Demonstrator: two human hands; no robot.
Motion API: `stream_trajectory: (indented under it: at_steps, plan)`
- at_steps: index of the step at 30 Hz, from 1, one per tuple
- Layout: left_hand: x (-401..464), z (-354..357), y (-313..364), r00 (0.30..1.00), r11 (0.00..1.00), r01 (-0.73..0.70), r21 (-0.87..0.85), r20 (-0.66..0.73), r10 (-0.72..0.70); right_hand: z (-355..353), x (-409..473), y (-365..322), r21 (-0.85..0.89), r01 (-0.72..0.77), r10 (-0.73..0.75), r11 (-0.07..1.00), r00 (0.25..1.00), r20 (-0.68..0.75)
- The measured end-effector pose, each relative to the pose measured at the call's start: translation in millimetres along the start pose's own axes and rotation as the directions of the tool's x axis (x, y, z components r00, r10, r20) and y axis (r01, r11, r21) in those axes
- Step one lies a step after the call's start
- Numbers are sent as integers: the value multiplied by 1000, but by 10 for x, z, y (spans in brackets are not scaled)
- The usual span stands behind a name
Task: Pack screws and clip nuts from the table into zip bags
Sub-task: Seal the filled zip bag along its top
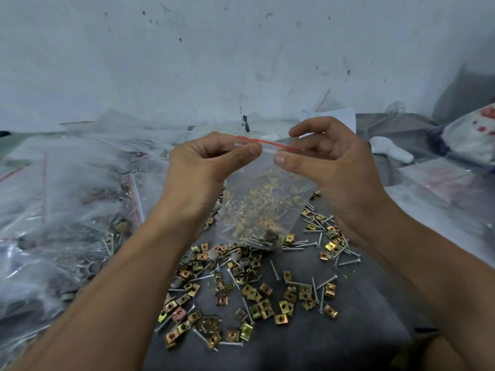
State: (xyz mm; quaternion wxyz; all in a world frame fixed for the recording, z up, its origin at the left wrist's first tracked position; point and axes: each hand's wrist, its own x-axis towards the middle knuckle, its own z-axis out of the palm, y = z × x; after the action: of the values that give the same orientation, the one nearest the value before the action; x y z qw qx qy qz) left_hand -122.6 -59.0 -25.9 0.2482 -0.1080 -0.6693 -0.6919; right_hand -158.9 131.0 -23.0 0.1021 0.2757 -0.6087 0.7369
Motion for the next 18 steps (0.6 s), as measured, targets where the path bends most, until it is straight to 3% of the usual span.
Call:
stream_trajectory:
  at_steps: [9, 18]
  plan:
    - [5, 32, -36, 995, 995, 58, 79, 78, -64, 14, -21, -14, -15, -18, 18, 1000, 1000, 16]
    - [-22, 67, 3, 998, 999, 31, -20, 59, -30, -28, 1, -58, 16, -43, 43, 999, 999, 12]
